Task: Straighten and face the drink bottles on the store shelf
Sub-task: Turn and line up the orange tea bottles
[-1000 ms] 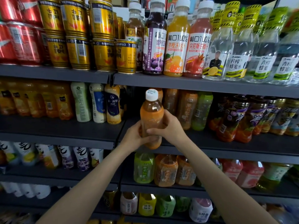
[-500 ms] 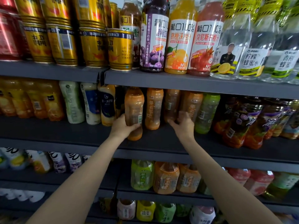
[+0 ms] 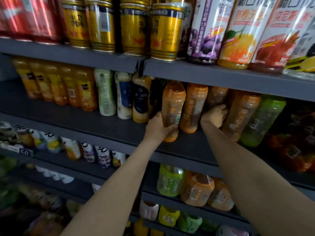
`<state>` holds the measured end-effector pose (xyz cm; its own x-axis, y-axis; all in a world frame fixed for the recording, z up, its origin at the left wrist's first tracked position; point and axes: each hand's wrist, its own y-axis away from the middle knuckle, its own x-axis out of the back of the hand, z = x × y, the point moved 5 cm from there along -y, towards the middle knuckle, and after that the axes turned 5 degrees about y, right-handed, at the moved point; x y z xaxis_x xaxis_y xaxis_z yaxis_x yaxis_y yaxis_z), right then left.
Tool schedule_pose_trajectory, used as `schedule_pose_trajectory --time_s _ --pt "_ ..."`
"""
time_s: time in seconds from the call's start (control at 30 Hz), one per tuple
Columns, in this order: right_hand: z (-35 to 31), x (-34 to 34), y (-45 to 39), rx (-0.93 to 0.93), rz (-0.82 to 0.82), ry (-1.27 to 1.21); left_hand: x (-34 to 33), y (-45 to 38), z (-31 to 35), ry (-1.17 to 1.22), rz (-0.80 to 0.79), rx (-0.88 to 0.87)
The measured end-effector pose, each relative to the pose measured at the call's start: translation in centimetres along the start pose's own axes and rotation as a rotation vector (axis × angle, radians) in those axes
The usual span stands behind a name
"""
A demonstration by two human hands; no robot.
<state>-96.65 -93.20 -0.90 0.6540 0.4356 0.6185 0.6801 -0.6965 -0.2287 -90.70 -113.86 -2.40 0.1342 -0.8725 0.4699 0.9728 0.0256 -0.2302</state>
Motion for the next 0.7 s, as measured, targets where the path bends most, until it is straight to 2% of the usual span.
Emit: schedule_pose_trajectory --time_s 0.27,0.43,0.7 --pt "0.4 0.4 0.5 0.061 0.053 0.028 0.1 0.0 0.0 -0.006 -0.017 -0.013" --pt "0.6 1.5 2.5 0.119 -0.009 0.072 0.1 0.2 0.2 -0.009 -0.019 -0.008" --pt "3.8 6.7 6.3 0.157 0.017 0.052 0.0 0.7 0.5 0.081 0.013 0.054"
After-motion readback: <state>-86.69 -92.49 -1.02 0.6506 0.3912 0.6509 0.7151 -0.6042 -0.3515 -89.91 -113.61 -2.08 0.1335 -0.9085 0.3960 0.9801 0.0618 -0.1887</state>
